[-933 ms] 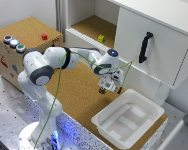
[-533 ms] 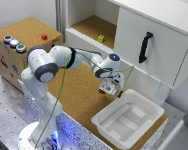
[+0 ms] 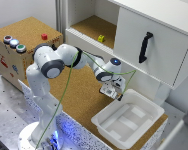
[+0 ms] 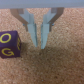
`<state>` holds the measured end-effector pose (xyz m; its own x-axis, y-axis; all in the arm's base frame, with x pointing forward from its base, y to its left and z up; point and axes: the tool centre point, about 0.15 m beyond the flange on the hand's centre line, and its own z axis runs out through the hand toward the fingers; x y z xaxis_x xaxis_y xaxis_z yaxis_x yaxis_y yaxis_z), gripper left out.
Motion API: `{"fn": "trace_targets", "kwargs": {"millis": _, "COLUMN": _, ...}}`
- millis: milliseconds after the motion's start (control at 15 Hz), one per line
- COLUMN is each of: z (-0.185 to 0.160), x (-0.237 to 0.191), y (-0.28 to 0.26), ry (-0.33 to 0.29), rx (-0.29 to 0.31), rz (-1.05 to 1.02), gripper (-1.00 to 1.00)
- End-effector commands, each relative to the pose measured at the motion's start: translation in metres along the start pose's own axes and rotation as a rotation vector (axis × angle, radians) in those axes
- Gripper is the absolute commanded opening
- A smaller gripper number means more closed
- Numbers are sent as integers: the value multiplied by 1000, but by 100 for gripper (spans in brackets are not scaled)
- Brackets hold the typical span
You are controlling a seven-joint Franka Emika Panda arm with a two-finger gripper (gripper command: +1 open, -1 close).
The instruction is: Push the purple block towards the left
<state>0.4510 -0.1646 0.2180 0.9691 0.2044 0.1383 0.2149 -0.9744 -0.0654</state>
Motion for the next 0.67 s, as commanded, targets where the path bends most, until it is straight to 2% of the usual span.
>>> {"fn": "trace_targets", "kwargs": {"millis": 0, "z": 6, "x": 8, "y": -18, "ry": -9, "rx": 38, "rz": -7, "gripper": -100}}
{"fn": "trace_targets", "kwargs": {"millis": 600, "z": 11, "x": 5, "y": -54, "ry": -38, "rx": 58, "rz": -3, "gripper": -100}}
